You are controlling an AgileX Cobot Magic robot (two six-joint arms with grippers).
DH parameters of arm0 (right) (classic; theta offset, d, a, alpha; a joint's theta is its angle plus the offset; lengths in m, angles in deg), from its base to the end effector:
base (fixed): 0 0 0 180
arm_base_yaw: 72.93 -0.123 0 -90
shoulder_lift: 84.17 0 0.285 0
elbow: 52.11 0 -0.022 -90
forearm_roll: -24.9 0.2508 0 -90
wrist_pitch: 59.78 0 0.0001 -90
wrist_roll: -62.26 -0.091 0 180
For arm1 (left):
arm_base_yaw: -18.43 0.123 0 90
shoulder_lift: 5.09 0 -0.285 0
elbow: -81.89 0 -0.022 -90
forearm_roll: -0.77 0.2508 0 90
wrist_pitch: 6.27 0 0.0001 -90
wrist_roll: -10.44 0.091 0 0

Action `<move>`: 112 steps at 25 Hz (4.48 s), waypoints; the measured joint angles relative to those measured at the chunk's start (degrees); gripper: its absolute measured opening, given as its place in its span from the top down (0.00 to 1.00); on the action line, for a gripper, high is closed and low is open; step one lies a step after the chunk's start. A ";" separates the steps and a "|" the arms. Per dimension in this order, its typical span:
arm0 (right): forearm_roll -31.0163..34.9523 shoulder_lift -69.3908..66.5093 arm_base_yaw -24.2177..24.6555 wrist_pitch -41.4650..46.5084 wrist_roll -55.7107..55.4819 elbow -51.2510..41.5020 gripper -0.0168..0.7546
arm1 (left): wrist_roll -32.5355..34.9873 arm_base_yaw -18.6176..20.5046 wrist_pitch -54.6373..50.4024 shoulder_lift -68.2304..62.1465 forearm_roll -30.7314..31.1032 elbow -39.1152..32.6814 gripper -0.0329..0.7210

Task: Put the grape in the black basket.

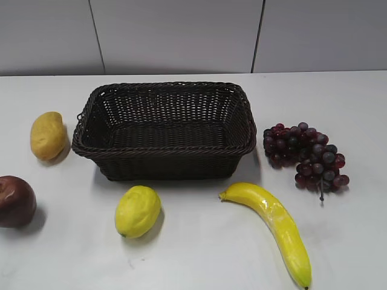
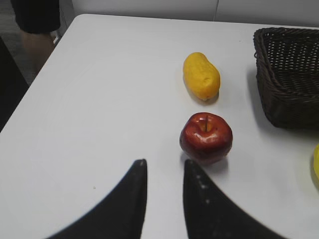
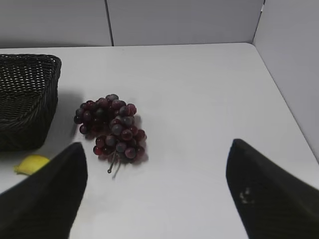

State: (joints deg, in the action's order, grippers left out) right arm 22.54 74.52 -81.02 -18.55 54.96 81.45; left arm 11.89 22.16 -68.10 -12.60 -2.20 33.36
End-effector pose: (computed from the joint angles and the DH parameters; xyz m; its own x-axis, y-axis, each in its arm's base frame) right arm 0.0442 0.0038 0.3123 -0.3312 0.0501 -0.9422 -0.0838 0.9931 0.0823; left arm -0.0062 -0.0046 0.2761 -0.4660 -0.0296 -0.8843 -0.0243 0.9995 -0.0206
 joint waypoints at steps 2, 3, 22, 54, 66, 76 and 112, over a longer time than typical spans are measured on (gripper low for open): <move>0.00 -4.39 0.00 -5.65 0.00 0.00 0.11 | 0.00 0.00 0.00 0.00 0.00 0.00 0.65; 0.00 -6.55 0.00 -8.16 0.00 0.00 0.11 | 0.00 0.00 0.00 0.00 0.00 0.00 0.65; 2.36 -62.02 0.00 -20.62 3.05 13.91 0.11 | 0.00 0.00 0.00 0.00 0.00 0.00 0.65; 12.67 -100.05 0.00 -12.50 11.83 32.47 0.37 | 0.00 0.00 0.00 0.00 0.00 0.00 0.66; 12.67 -100.11 0.00 -3.11 11.83 37.63 0.57 | 0.00 0.00 0.00 0.00 0.00 0.00 0.66; 14.13 -89.33 -0.97 11.00 11.83 53.30 0.59 | 0.00 0.00 0.00 0.00 0.00 0.00 0.66; 14.76 -110.75 -27.40 7.73 16.40 73.05 0.60 | 0.00 0.00 0.00 0.00 0.00 0.00 0.65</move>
State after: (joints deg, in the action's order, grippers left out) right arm 37.30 -36.23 -108.42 -10.82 71.35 154.49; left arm 11.89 22.16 -68.10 -12.60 -2.20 33.36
